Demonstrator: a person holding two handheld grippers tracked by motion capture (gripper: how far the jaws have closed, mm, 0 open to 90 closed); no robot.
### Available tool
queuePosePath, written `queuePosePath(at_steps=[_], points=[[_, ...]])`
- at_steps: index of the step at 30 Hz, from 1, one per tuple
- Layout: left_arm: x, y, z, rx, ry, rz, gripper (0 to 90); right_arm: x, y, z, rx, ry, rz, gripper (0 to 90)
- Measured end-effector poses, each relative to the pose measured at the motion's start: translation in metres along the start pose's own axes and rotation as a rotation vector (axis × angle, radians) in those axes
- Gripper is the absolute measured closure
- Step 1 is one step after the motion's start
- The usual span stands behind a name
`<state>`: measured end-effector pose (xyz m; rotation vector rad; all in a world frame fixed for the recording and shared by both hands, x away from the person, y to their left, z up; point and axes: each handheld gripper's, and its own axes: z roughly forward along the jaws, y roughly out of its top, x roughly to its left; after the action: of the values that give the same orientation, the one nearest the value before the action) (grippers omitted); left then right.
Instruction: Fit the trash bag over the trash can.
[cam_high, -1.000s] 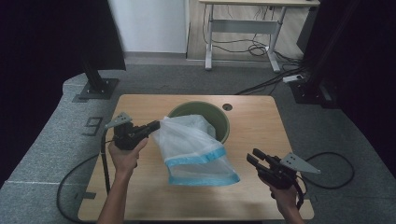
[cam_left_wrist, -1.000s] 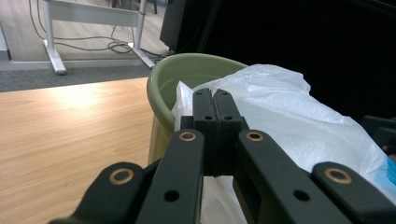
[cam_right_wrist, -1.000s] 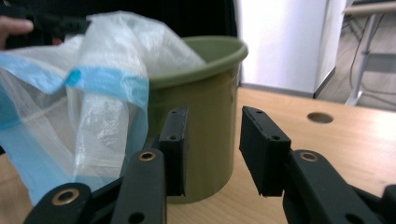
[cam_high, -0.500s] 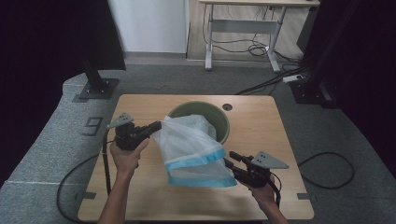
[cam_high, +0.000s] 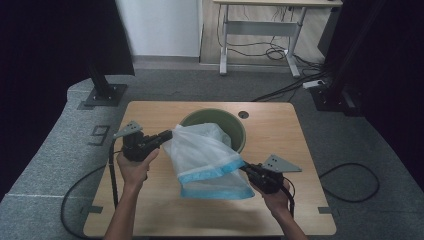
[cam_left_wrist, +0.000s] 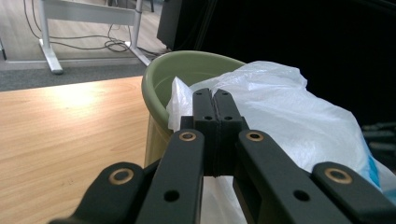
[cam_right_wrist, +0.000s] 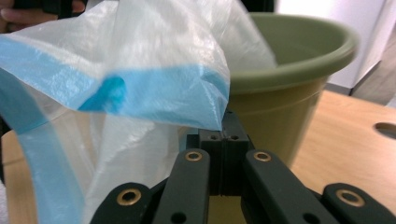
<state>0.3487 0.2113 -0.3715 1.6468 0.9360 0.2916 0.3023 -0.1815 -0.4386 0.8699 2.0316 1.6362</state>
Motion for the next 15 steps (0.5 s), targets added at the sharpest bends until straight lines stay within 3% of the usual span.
queuePosePath(at_steps=[9, 15], points=[[-0.010, 0.010, 0.005, 0.007, -0.025, 0.038, 90.0, -0.019, 0.041, -0.020, -0.042, -0.117, -0.059, 88.7], [-0.018, 0.018, 0.007, 0.012, -0.055, 0.065, 90.0, -0.031, 0.062, -0.025, -0.075, -0.153, -0.074, 88.7]])
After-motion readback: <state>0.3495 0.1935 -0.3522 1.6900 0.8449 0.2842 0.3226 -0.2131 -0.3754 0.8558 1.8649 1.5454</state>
